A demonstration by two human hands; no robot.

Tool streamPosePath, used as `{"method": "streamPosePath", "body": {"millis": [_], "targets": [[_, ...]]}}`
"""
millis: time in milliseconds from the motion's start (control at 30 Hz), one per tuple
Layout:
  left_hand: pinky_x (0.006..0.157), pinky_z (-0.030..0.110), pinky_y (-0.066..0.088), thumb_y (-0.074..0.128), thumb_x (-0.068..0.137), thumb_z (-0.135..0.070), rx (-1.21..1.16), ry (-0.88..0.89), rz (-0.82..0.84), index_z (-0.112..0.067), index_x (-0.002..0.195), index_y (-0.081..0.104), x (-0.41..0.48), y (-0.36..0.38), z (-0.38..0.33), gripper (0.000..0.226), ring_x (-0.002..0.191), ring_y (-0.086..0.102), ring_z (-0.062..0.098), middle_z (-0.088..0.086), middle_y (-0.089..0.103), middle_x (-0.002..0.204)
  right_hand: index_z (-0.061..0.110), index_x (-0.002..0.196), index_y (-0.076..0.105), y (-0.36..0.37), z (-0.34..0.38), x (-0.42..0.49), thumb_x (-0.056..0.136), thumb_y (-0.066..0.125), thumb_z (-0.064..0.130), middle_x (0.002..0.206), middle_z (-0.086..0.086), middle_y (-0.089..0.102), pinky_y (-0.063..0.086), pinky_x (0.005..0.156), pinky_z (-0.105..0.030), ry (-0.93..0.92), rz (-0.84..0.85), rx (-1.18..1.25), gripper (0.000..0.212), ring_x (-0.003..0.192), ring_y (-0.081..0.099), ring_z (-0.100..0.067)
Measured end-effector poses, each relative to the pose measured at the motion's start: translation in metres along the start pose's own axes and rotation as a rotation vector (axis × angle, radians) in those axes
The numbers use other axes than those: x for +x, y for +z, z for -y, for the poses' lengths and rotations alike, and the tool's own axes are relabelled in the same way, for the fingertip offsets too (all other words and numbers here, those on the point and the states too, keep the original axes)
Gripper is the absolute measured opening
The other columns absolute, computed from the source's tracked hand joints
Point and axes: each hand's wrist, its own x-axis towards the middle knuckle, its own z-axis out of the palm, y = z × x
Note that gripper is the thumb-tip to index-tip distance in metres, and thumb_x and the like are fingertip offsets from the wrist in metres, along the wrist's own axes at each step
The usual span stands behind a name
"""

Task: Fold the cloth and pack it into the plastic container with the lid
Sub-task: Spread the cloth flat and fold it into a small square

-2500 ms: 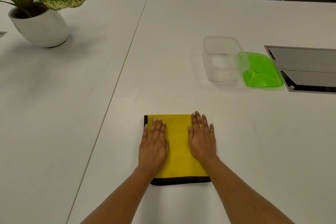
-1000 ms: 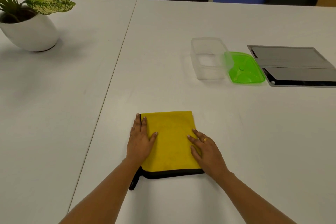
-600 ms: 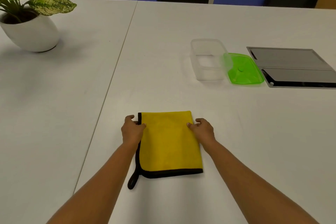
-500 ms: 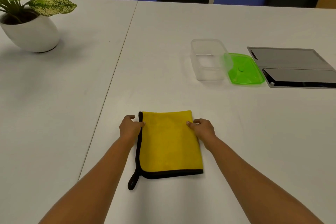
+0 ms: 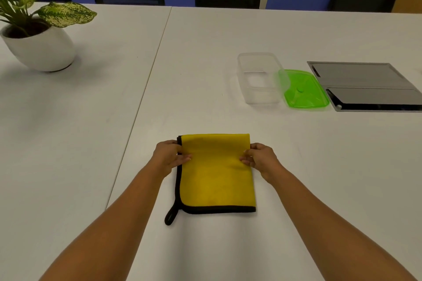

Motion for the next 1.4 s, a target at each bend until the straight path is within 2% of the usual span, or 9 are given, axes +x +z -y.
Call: {"method": "streamPosePath", "body": {"millis": [133,267,367,467,567,933,1067,1267,1400], "targets": [[0.046,0.033,0.057,0.035,0.092,-0.009,-0.210,0.004,-0.008,-0.001,0.107,0.047,-0.016,0.001,-0.002,0.020,0.070,0.061,0.035,0.017,0.053,0.096,0.000,0.103,0.052,-0.004,0.003,-0.015,0.094,0.040,0.009,0.111,-0.019,0.054,0.054,0.074,-0.033,0.017,-0.030,0.212,0.018,0.069,0.062,-0.022],[0.054,0.036,0.058,0.047,0.093,-0.038,-0.195,-0.023,0.025,0.002,0.107,0.048,-0.025,-0.004,0.000,0.042,0.077,0.061,0.034,0.017,0.053,0.093,0.004,0.083,0.053,-0.010,0.000,-0.028,0.095,0.045,0.031,0.108,-0.018,0.053,0.054,0.077,-0.039,0.031,-0.018,0.337,0.030,0.082,0.062,-0.031],[0.046,0.030,0.058,0.060,0.089,-0.020,-0.113,0.010,0.038,0.000,0.088,0.055,-0.033,-0.007,0.006,0.021,0.074,0.059,0.029,0.015,0.052,0.087,0.002,0.114,0.055,-0.013,-0.008,-0.038,0.090,0.056,0.034,0.117,-0.017,0.054,0.053,0.084,-0.040,0.016,0.010,0.322,0.039,0.102,0.059,-0.035],[0.049,0.024,0.057,0.058,0.085,0.000,-0.015,0.053,0.014,-0.001,0.074,0.058,-0.037,-0.011,0.016,0.012,0.071,0.055,0.021,0.011,0.052,0.081,0.000,0.109,0.062,-0.018,-0.017,-0.048,0.089,0.058,0.016,0.116,-0.021,0.059,0.052,0.084,-0.036,-0.037,0.034,0.249,0.025,0.102,0.060,-0.031],[0.059,0.025,0.050,0.056,0.084,0.007,0.068,0.094,0.012,-0.005,0.075,0.060,-0.040,-0.015,0.027,0.016,0.072,0.054,0.018,0.009,0.056,0.081,0.000,0.086,0.064,-0.021,-0.024,-0.058,0.087,0.056,0.000,0.102,-0.020,0.062,0.053,0.076,-0.028,-0.094,0.068,0.189,0.008,0.090,0.060,-0.026],[0.076,0.037,0.051,0.060,0.075,0.016,0.206,0.208,-0.015,-0.008,0.094,0.059,-0.057,-0.028,0.072,0.031,0.104,0.052,0.031,0.012,0.053,0.114,0.017,0.080,0.069,-0.036,-0.059,-0.078,0.080,0.057,-0.014,0.112,-0.004,0.064,0.044,0.102,-0.038,-0.249,0.098,-0.119,0.033,0.108,0.057,-0.022],[0.069,0.034,0.050,0.059,0.076,0.014,0.206,0.252,-0.040,-0.010,0.096,0.058,-0.065,-0.023,0.081,0.032,0.096,0.053,0.028,0.009,0.053,0.111,0.015,0.085,0.070,-0.032,-0.061,-0.085,0.083,0.055,-0.010,0.115,-0.005,0.064,0.047,0.092,-0.030,-0.298,0.053,-0.157,0.029,0.104,0.057,-0.018],[0.079,0.042,0.053,0.060,0.078,0.011,0.308,0.310,-0.047,-0.012,0.102,0.057,-0.072,-0.020,0.088,0.034,0.095,0.051,0.027,0.004,0.050,0.113,0.021,0.084,0.063,-0.023,-0.068,-0.093,0.085,0.065,0.024,0.111,0.001,0.060,0.055,0.084,-0.045,-0.287,-0.064,-0.123,0.003,0.102,0.057,-0.022],[0.067,0.033,0.053,0.061,0.076,0.011,0.402,0.373,-0.087,-0.013,0.102,0.058,-0.075,-0.021,0.092,0.036,0.090,0.056,0.026,0.005,0.051,0.116,0.019,0.081,0.057,-0.020,-0.069,-0.095,0.075,0.075,0.019,0.111,-0.001,0.055,0.049,0.085,-0.037,-0.308,-0.119,-0.234,0.019,0.100,0.055,-0.024]]}}
